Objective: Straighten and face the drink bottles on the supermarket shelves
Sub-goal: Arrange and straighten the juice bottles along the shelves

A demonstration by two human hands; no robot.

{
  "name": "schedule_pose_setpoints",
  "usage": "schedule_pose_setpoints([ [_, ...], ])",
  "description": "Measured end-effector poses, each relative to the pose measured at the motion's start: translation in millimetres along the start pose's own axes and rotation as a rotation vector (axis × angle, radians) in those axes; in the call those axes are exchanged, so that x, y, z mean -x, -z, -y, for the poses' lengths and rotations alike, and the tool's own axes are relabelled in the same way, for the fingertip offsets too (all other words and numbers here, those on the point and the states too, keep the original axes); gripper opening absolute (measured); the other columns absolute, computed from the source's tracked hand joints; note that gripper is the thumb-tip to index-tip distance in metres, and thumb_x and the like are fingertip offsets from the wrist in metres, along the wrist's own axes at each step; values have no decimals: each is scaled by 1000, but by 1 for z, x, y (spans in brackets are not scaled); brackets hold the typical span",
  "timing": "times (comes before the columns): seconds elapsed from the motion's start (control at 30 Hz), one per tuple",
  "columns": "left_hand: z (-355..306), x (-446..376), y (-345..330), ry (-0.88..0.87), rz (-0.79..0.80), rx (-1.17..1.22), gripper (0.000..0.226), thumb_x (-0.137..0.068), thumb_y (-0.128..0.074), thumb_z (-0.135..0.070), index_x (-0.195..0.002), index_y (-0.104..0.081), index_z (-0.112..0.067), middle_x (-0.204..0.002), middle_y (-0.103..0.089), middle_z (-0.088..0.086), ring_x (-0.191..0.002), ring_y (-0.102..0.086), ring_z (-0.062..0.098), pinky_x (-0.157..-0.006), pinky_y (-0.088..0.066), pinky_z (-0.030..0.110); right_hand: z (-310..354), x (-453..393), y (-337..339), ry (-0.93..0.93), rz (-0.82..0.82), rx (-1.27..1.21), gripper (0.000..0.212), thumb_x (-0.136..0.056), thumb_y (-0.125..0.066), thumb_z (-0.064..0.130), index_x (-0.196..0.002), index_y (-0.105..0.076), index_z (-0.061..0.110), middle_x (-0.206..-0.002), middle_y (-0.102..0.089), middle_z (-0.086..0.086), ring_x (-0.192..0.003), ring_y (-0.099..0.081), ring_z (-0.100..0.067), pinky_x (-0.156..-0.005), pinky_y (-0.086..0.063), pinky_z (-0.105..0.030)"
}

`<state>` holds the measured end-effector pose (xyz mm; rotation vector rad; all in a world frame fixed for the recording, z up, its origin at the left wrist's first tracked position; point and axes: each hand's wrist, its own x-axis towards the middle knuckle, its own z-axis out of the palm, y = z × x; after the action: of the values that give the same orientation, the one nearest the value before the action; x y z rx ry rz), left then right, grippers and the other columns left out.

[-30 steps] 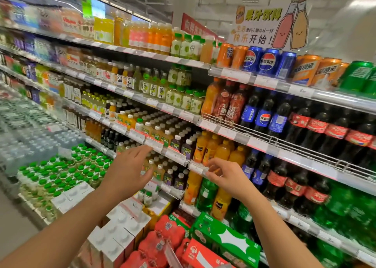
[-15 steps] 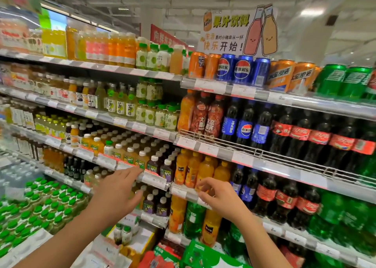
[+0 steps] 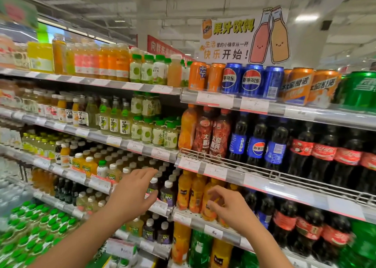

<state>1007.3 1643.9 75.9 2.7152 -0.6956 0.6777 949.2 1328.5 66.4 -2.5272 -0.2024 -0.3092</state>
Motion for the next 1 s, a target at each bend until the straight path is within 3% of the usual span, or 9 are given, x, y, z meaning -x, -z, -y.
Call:
schedule_pose_setpoints([
  [0.23, 26, -29, -14, -32, -27, 20, 60, -91, -56, -49, -145, -50, -23, -144, -56, -6, -130, -54, 18, -103, -47, 34, 2, -25, -1, -12, -21, 55, 23, -94, -63, 49, -117, -62, 44, -103, -67, 25, -93, -65, 5, -84, -57, -26],
  [0.57, 93, -70, -28, -109, -51, 112, 57, -91, -57, -44, -143, -49, -23, -141, -57, -5, -130, -51, 20, -103, -47, 38, 81, -105, 6, 79, -132, 152, 25, -95, -68, 37, -120, -66, 33, -103, -71, 18, -87, -66, 2, -79, -55, -23],
  [0.7, 128, -97, -38, -162, -15, 83, 61, -92, -54, -48, -147, -46, -23, -147, -52, -4, -136, -47, 20, -110, -41, 37, 118, -142, 13, 98, -207, 167, 27, -96, -67, 36, -122, -66, 29, -101, -70, 18, -90, -66, 0, -80, -55, -23],
  [0.83, 161, -133, -53, -191, 32, 56, 63, -93, -52, -51, -149, -41, -26, -154, -44, -6, -142, -39, 19, -114, -38, 38, 159, -190, 31, 134, -381, 205, 25, -96, -68, 31, -120, -69, 23, -98, -69, 15, -86, -66, -1, -78, -55, -25],
  [1.0, 183, -158, -77, -219, 129, 10, 68, -95, -48, -54, -155, -31, -28, -165, -26, -2, -152, -21, 26, -121, -28, 47, 211, -256, 65, 149, -704, 281, 22, -95, -65, 31, -113, -70, 18, -100, -73, 5, -87, -69, -12, -82, -60, -40],
])
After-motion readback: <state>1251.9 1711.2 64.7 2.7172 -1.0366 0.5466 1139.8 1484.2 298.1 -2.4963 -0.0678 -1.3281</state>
